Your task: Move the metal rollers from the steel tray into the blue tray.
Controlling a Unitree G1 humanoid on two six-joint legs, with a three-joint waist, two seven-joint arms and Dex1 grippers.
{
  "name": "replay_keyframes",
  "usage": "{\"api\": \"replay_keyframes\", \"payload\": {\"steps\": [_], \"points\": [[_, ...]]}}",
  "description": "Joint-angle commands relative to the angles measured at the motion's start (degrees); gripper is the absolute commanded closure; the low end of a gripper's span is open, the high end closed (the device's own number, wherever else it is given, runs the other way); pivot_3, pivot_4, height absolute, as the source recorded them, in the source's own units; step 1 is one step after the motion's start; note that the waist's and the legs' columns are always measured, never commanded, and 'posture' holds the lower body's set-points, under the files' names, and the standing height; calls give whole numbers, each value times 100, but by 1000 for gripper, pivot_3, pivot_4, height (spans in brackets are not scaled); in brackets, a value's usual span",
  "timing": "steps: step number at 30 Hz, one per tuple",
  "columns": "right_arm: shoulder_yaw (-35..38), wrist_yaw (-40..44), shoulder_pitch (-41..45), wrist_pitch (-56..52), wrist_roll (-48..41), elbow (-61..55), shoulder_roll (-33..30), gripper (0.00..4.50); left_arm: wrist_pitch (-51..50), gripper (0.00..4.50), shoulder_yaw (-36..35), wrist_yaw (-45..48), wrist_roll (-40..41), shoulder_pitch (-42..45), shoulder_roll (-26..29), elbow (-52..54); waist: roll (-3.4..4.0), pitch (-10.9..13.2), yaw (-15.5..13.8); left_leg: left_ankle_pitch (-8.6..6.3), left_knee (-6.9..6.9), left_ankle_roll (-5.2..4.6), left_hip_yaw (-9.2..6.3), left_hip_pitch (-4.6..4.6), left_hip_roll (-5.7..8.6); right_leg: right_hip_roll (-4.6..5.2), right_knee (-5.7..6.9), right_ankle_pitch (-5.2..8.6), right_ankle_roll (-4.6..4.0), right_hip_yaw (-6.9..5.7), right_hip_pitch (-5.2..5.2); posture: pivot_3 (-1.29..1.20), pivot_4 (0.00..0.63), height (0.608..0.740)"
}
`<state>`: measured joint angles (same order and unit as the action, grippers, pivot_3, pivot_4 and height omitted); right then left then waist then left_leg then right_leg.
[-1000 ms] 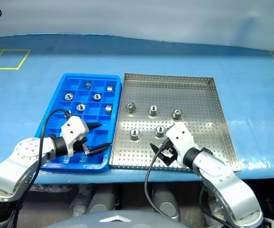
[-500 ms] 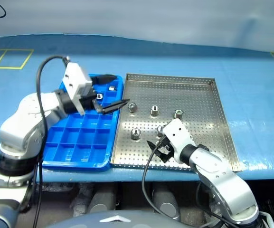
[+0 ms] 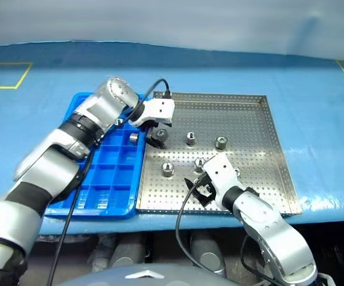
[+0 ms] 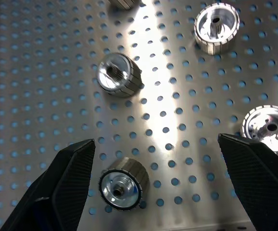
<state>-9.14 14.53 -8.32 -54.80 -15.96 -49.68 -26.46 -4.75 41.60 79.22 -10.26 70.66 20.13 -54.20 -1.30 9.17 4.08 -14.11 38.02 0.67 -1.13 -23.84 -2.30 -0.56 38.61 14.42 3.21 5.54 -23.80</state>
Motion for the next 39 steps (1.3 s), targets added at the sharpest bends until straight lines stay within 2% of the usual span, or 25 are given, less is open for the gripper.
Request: {"api": "replay_keyframes", "payload": {"steps": [1, 12, 20, 28, 32, 37, 39], "points": [[7, -178, -195, 191, 78, -369, 135, 0, 628, 29, 98, 83, -581, 401, -98, -805, -1, 1, 115, -1, -1, -1, 0, 0, -1, -1, 1, 0, -1, 1, -1, -171, 150, 740], [-13, -317, -392, 300, 143, -451, 306, 0, 891, 29, -543, -964, -1024, 870, -428, -1693, -2, 2, 325, -1, 12, -2, -1, 1, 2, 2, 15, 17, 35, 8, 1, -193, 150, 740], [-14, -329, -330, 360, 144, -395, 339, 0, 1135, 29, -101, -1009, -1987, 792, -249, -1846, -2, 1, 440, -1, 9, -2, -2, 7, 2, 0, 21, 17, 36, 10, 3, -192, 150, 740], [-45, -369, -364, 366, 185, -409, 410, 0, 869, 29, -9, -1341, -2450, 731, -305, -1971, -1, 1, 662, 1, 10, -2, -2, 26, 1, -6, 43, 17, 38, 16, 8, -201, 150, 740], [-40, -379, -374, 380, 214, -415, 415, 0, 469, 915, -138, -1447, -2471, 702, -416, -2059, -1, 1, 701, 1, 9, -2, -2, 23, 1, -8, 46, 17, 38, 19, 3, -206, 150, 740], [1, -391, -406, 354, 226, -446, 420, 0, 272, 2579, -293, -1639, -2449, 647, -434, -2079, -1, 1, 670, 1, 9, -2, -4, 6, 8, 2, 33, 17, 40, 17, -1, -211, 150, 740], [19, -386, -420, 341, 223, -454, 409, 0, 259, 2637, -437, -1640, -2350, 649, -441, -2054, -1, 1, 669, 1, 9, -2, -3, 5, 12, 7, 32, 20, 45, 17, -1, -200, 150, 740]]}}
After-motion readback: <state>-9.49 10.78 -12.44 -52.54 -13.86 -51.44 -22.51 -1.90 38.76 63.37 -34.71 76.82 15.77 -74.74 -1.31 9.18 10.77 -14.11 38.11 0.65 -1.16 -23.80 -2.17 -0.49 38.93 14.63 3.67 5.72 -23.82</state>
